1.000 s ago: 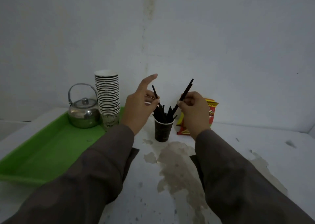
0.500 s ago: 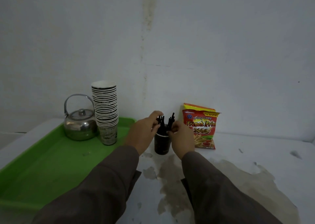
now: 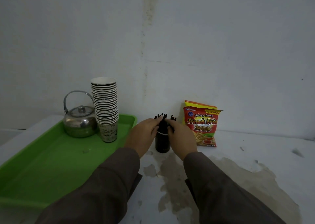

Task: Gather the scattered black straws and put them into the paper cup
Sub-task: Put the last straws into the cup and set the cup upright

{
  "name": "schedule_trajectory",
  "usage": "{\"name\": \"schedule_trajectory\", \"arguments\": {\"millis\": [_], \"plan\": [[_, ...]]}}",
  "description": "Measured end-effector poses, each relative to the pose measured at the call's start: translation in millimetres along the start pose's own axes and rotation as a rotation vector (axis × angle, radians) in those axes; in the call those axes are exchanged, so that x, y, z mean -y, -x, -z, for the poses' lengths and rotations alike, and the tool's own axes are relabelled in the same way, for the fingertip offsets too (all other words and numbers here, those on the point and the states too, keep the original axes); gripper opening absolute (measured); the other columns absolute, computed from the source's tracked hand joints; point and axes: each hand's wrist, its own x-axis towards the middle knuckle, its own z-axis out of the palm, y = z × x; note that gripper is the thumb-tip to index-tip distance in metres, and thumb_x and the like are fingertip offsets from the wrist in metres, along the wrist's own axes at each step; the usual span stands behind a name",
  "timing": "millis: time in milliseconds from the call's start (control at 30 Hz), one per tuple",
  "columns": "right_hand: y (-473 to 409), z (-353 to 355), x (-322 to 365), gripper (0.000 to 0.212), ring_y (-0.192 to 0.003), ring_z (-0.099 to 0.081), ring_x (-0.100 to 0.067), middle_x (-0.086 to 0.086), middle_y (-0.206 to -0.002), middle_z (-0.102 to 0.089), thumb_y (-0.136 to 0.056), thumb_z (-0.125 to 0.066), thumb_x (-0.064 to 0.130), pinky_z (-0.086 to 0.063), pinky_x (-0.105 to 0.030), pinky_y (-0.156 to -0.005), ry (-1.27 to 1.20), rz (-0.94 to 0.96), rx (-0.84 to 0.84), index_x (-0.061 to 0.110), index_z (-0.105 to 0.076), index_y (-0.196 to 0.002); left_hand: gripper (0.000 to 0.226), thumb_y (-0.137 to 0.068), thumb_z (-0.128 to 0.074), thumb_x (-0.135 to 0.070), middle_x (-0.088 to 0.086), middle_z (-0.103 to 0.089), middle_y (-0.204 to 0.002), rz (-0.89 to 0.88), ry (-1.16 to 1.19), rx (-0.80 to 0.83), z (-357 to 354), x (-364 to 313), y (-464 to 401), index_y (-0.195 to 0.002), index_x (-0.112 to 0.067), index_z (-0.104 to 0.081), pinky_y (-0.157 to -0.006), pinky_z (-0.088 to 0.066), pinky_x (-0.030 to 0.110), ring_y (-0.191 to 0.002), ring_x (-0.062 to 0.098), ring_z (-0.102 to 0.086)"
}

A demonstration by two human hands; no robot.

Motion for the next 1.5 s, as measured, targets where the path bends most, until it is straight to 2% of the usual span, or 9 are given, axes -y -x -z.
{"name": "schedule_trajectory", "arguments": {"millis": [133,267,367,567,700,1000,1133,1300,1500], "plan": [[3,-1,-2,0.049,-0.095,-0.059,-0.022,-0.008,-0.116,-0.057,-0.096,-0.038,0.023,-0.054,-0.033,-0.079,0.002,0.084,0.016,0.035,-0.021,-0.14,0.042,-0.089,-0.048,-0.003,0.01,-0.063,-0.105,-0.016,0.016,-0.014,3,-2,0,-0.129,-0.015,-0.048,-0.073,-0.05,0.034,-0.089,0.024,-0.059],[8,-1,-10,0.056,-0.093,-0.053,-0.01,-0.006,-0.13,-0.045,-0.09,-0.048,0.014,-0.041,-0.009,-0.074,-0.145,0.021,-0.169,0.031,-0.024,-0.138,0.031,-0.085,-0.049,0.001,0.003,-0.055,-0.098,0.063,0.083,-0.117,9,-2,-1,-0.11,-0.015,-0.057,-0.068,-0.05,0.03,-0.08,0.015,-0.055],[21,-4,-16,0.056,-0.117,-0.046,-0.017,-0.004,-0.135,-0.041,-0.086,-0.054,0.008,-0.037,-0.02,-0.094,-0.35,-0.154,-0.253,0.022,-0.03,-0.135,0.041,-0.076,-0.049,0.007,0.0,-0.045,-0.097,0.191,0.183,-0.143,7,1,2,-0.11,-0.016,-0.049,-0.067,-0.042,0.024,-0.079,0.012,-0.049],[39,-26,-13,0.069,-0.126,-0.041,-0.023,-0.006,-0.145,-0.035,-0.086,-0.058,0.012,-0.039,-0.045,-0.105,-0.586,-0.315,-0.083,0.022,-0.019,-0.142,0.08,-0.083,-0.057,-0.002,0.003,-0.027,-0.146,0.413,0.52,0.26,-8,9,10,-0.144,-0.02,-0.008,-0.097,-0.037,0.029,-0.127,0.018,-0.035],[35,-34,-5,0.086,-0.136,-0.027,-0.016,0.0,-0.153,-0.019,-0.084,-0.056,0.003,-0.025,-0.028,-0.107,-0.59,-0.234,-0.123,0.032,-0.002,-0.143,0.088,-0.085,-0.058,-0.012,-0.019,-0.022,-0.142,0.276,0.464,0.331,-10,5,9,-0.135,-0.05,0.003,-0.1,-0.031,0.022,-0.125,-0.002,-0.025],[21,-45,-8,0.087,-0.131,-0.03,-0.009,0.002,-0.149,-0.027,-0.082,-0.059,0.006,-0.026,-0.021,-0.101,-0.485,-0.094,-0.055,0.035,-0.004,-0.143,0.08,-0.086,-0.055,0.0,-0.002,-0.025,-0.15,0.23,0.392,0.27,-10,3,3,-0.143,-0.031,-0.009,-0.108,-0.036,0.042,-0.135,0.011,-0.026],[11,-47,-11,0.093,-0.125,-0.023,0.003,0.016,-0.138,-0.029,-0.081,-0.062,0.005,-0.023,-0.021,-0.103,-0.523,-0.067,-0.03,0.044,0.001,-0.138,0.08,-0.083,-0.059,0.002,0.001,-0.034,-0.146,0.271,0.376,0.223,-13,10,-3,-0.142,-0.033,-0.018,-0.103,-0.041,0.043,-0.132,0.016,-0.034],[-6,-49,-15,0.093,-0.132,-0.029,-0.007,0.006,-0.148,-0.028,-0.081,-0.061,0.001,-0.028,-0.029,-0.109,-0.602,-0.066,0.025,0.051,-0.002,-0.133,0.079,-0.08,-0.062,0.003,0.006,-0.043,-0.132,0.323,0.386,0.205,-14,24,-14,-0.139,-0.033,-0.025,-0.095,-0.049,0.038,-0.12,0.02,-0.045],[-28,-52,-17,0.091,-0.129,-0.029,-0.007,0.0,-0.151,-0.024,-0.083,-0.059,0.0,-0.03,-0.025,-0.104,-0.593,-0.068,0.133,0.036,0.0,-0.142,0.077,-0.081,-0.064,-0.002,0.007,-0.044,-0.13,0.315,0.286,0.198,-16,37,-27,-0.14,-0.031,-0.025,-0.098,-0.044,0.038,-0.118,0.022,-0.046]]}}
